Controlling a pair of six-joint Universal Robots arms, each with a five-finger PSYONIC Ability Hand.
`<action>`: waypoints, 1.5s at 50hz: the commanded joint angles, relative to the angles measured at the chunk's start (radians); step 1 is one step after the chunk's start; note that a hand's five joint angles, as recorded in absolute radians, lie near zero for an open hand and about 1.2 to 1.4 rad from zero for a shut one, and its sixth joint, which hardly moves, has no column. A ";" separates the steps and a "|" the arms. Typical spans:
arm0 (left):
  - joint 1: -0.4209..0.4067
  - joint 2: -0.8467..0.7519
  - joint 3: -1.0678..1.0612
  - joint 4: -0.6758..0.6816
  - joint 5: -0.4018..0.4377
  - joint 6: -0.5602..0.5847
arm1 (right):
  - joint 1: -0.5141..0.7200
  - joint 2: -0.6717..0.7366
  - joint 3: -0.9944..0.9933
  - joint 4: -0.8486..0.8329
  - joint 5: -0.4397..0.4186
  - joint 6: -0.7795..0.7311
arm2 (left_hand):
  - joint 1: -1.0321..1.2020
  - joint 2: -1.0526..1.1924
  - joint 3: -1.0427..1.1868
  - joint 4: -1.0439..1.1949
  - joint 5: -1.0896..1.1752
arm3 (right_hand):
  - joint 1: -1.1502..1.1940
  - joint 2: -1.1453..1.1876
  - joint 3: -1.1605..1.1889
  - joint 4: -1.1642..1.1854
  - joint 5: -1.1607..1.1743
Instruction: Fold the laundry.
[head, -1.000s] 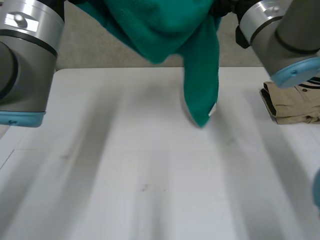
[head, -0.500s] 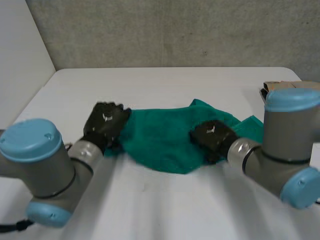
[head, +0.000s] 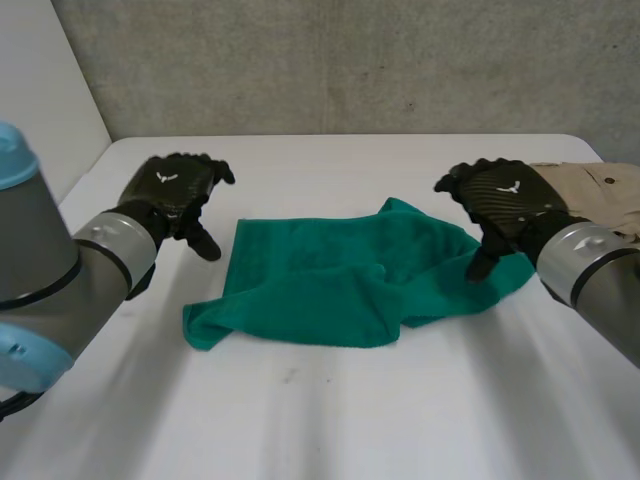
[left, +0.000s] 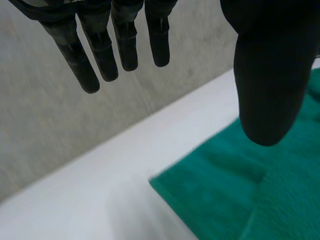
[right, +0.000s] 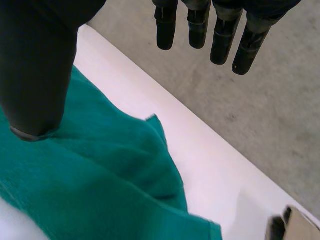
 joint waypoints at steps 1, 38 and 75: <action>0.009 -0.189 0.114 -0.127 -0.006 -0.022 | -0.046 0.081 0.029 -0.009 -0.036 -0.011 | 0.128 0.130 0.131 0.140 0.144 | -0.035 -0.048 -0.042 -0.062 -0.070; -0.007 -0.342 0.089 -0.113 -0.049 -0.013 | -0.057 0.163 0.045 -0.060 -0.034 -0.012 | 1.011 1.013 1.014 1.023 1.027 | -0.035 -0.048 -0.042 -0.062 -0.070; -0.041 0.045 -0.118 0.118 -0.053 0.248 | -0.080 0.655 -0.710 0.377 0.033 -0.485 | 0.962 0.964 0.965 0.974 0.978 | -0.035 -0.048 -0.042 -0.062 -0.070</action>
